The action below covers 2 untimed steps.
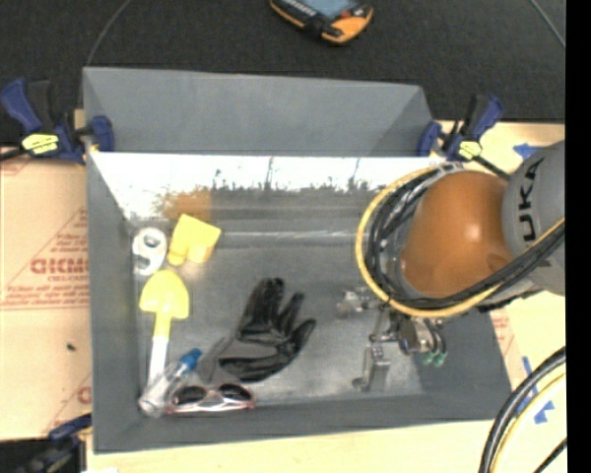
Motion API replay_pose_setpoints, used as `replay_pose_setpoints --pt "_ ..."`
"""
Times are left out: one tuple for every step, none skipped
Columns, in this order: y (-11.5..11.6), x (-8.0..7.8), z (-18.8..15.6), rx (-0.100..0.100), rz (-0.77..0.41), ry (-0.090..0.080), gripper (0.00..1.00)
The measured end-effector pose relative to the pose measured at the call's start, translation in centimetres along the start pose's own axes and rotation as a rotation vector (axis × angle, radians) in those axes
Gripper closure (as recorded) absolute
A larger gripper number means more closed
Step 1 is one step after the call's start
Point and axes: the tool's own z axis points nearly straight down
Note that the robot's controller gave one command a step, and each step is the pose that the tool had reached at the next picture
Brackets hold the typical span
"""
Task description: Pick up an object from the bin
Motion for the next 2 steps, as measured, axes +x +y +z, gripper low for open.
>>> replay_pose_setpoints --pt "0.0 -0.2 -0.4 0.001 -0.002 -0.008 0.00" --pt "9.0 -4.4 9.5 -0.003 0.170 -0.004 0.00"
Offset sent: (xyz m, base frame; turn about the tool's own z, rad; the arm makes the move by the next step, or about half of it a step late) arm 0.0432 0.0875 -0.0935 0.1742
